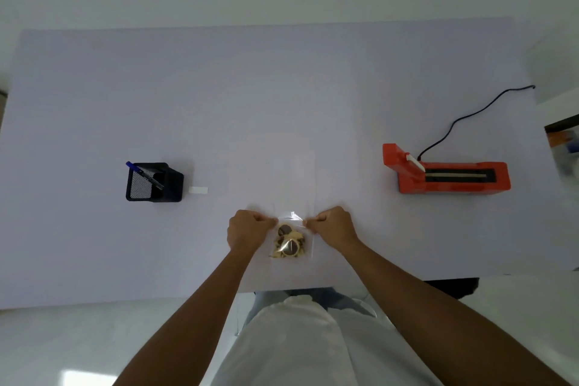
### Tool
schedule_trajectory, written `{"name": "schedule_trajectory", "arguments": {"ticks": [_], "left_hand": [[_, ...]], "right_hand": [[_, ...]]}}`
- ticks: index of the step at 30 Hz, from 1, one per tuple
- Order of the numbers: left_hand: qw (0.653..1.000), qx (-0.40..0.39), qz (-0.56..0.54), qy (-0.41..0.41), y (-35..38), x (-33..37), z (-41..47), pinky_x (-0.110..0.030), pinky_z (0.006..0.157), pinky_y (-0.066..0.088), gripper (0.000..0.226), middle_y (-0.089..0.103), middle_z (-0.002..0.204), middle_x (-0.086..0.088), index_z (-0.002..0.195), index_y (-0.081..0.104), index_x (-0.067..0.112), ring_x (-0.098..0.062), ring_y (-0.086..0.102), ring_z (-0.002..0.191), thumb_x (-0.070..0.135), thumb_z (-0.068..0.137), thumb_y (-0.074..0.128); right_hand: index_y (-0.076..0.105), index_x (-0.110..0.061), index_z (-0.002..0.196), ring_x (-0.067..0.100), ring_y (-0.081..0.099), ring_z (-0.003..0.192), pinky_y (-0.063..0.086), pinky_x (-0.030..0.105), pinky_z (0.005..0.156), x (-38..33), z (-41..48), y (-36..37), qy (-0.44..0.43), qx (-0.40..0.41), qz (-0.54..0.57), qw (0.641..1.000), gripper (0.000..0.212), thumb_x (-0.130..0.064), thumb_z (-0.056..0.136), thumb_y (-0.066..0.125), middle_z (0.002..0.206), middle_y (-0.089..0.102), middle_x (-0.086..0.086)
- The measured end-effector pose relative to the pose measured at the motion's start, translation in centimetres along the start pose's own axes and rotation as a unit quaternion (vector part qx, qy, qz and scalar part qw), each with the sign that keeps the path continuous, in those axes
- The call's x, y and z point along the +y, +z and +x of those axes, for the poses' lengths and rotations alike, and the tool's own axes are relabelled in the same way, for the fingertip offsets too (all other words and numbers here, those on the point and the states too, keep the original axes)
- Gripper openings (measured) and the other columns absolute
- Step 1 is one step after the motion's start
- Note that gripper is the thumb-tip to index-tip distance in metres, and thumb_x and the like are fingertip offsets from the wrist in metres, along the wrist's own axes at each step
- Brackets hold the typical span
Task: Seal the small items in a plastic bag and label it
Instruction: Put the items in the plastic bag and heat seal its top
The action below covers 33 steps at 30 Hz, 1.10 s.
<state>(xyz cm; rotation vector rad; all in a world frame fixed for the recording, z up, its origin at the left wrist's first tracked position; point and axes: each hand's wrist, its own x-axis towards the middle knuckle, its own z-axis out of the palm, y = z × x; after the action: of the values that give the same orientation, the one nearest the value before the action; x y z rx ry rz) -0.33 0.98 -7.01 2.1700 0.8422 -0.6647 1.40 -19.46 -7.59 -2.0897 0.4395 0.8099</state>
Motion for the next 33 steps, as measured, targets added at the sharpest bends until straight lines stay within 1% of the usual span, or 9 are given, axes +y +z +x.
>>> {"name": "schedule_trajectory", "arguments": {"ticks": [4, 7, 11, 16, 19, 22, 24, 27, 33], "left_hand": [[1.0, 0.029, 0.006, -0.007, 0.3, 0.3, -0.4, -0.02, 0.052, 0.044, 0.031, 0.066, 0.054, 0.007, 0.056, 0.07, 0.022, -0.012, 0.063, 0.054, 0.049, 0.069, 0.08], [0.999, 0.034, 0.008, -0.011, 0.6, 0.2, -0.5, -0.02, 0.05, 0.042, 0.034, 0.065, 0.052, 0.006, 0.055, 0.069, 0.02, -0.012, 0.062, 0.051, 0.049, 0.071, 0.079], [0.999, 0.037, 0.004, -0.015, 0.7, 0.4, -0.4, -0.02, 0.05, 0.041, 0.032, 0.065, 0.053, 0.007, 0.055, 0.069, 0.022, -0.01, 0.061, 0.052, 0.048, 0.071, 0.08], [0.999, 0.039, 0.007, -0.009, 0.9, 0.3, -0.4, -0.02, 0.05, 0.039, 0.035, 0.063, 0.051, 0.005, 0.053, 0.066, 0.021, -0.012, 0.06, 0.05, 0.047, 0.073, 0.08], [0.999, 0.043, 0.018, 0.009, 0.9, 0.2, -0.5, -0.018, 0.048, 0.037, 0.035, 0.064, 0.052, 0.006, 0.055, 0.066, 0.02, -0.01, 0.06, 0.05, 0.047, 0.074, 0.079], [0.991, 0.083, 0.063, 0.081, 0.8, -0.2, -1.1, -0.023, 0.054, 0.044, 0.028, 0.064, 0.068, 0.006, 0.072, 0.065, 0.019, -0.011, 0.059, 0.061, 0.045, 0.079, 0.074], [0.969, 0.109, 0.088, 0.205, 1.1, -0.5, -1.8, -0.029, 0.07, 0.052, 0.02, 0.068, 0.084, 0.001, 0.088, 0.068, 0.015, -0.016, 0.061, 0.075, 0.035, 0.085, 0.069], [0.921, 0.074, 0.124, 0.362, 2.1, -1.0, -3.0, -0.033, 0.08, 0.055, 0.017, 0.074, 0.094, -0.002, 0.099, 0.072, 0.016, -0.017, 0.066, 0.079, 0.028, 0.091, 0.063], [0.897, 0.044, 0.246, 0.364, 2.9, -0.4, -3.9, -0.032, 0.09, 0.049, 0.054, 0.07, 0.109, 0.005, 0.109, 0.069, 0.022, -0.015, 0.062, 0.094, 0.057, 0.095, 0.03]], "right_hand": [[0.05, -0.017, 0.046, 0.01, 0.037, 0.039, 0.032, 0.02, 0.043, 0.4, -0.1, 0.3, -0.026, 0.053, -0.052, 0.997, 0.05, -0.038, 0.075, 0.084, 0.042, 0.044, -0.004], [0.059, -0.016, 0.065, 0.008, 0.051, 0.052, 0.039, 0.016, 0.051, 0.7, -0.4, 0.1, -0.045, 0.081, -0.036, 0.995, 0.033, -0.032, 0.073, 0.087, 0.061, 0.06, -0.003], [0.075, -0.009, 0.089, 0.0, 0.065, 0.069, 0.052, 0.012, 0.069, 0.1, -0.8, 0.2, -0.187, 0.098, 0.063, 0.975, 0.01, -0.018, 0.084, 0.078, 0.079, 0.071, -0.005], [0.077, -0.007, 0.102, 0.018, 0.075, 0.092, 0.059, 0.034, 0.09, -1.5, -0.2, 1.6, -0.125, -0.087, 0.209, 0.966, 0.019, -0.02, 0.094, 0.066, 0.094, 0.079, 0.005], [0.074, 0.001, 0.108, 0.025, 0.074, 0.097, 0.057, 0.042, 0.095, -1.5, 0.6, 2.0, -0.076, -0.132, 0.251, 0.956, 0.022, -0.014, 0.096, 0.063, 0.099, 0.077, 0.014], [0.072, 0.003, 0.111, 0.026, 0.074, 0.099, 0.056, 0.043, 0.096, -1.6, 1.0, 1.8, -0.055, -0.144, 0.268, 0.951, 0.024, -0.012, 0.098, 0.059, 0.103, 0.076, 0.016], [0.071, 0.003, 0.114, 0.027, 0.073, 0.1, 0.056, 0.04, 0.096, -1.8, 1.0, 1.5, -0.047, -0.151, 0.277, 0.948, 0.026, -0.012, 0.099, 0.057, 0.106, 0.076, 0.016], [0.068, 0.006, 0.117, 0.03, 0.072, 0.103, 0.057, 0.036, 0.095, -1.8, 0.8, 1.2, -0.044, -0.167, 0.299, 0.938, 0.027, -0.01, 0.1, 0.054, 0.109, 0.074, 0.02], [0.066, 0.005, 0.121, 0.028, 0.072, 0.103, 0.058, 0.029, 0.09, -2.1, 1.2, 0.9, -0.032, -0.181, 0.316, 0.931, 0.03, -0.012, 0.102, 0.05, 0.112, 0.073, 0.02]]}}
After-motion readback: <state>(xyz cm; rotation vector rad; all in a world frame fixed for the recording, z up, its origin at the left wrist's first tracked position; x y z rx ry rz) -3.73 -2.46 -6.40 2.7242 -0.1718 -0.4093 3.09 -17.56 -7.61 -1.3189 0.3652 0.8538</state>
